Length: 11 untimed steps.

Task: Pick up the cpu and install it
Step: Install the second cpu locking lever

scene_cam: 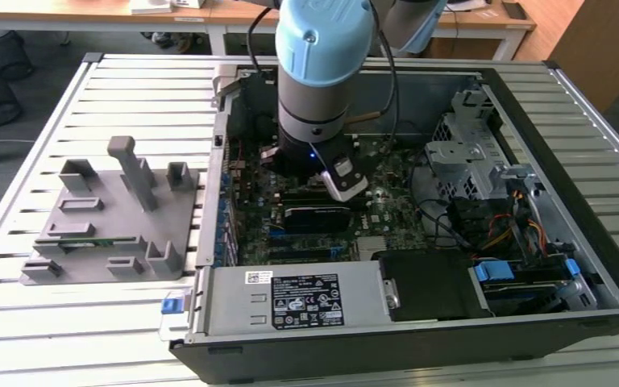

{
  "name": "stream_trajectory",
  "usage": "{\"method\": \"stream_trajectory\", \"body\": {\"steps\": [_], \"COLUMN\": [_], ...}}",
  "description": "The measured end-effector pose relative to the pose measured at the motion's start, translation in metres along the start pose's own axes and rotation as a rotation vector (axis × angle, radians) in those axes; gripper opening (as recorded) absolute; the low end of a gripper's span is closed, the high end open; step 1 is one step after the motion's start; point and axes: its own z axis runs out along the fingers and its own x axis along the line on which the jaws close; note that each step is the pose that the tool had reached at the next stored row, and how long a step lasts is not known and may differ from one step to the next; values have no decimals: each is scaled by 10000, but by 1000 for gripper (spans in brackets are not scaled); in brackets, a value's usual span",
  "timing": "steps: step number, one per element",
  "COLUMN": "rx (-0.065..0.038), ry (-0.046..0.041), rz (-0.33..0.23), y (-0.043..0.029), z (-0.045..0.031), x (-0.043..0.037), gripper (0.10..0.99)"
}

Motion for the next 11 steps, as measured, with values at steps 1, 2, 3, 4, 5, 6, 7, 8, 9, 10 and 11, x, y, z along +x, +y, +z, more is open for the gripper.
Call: {"method": "stream_trajectory", "body": {"steps": [1,2,3,4,5,6,7,8,9,10,11], "rx": [1,2,0,0,1,0,0,1,0,-1,-2], "ry": [1,1,0,0,1,0,1,1,1,0,0], "rz": [0,0,0,0,0,0,0,0,0,-1,-1], "y": [6,12,17,21,26,32,37,42,45,46,46], "z": [-21,-40,-55,-69,-86,-104,-123,-138,-148,-149,-149], "x": [0,0,0,0,0,-1,-1,-1,-1,-1,-1], "gripper": [106,106,106,106,106,106,106,106,106,106,106]}}
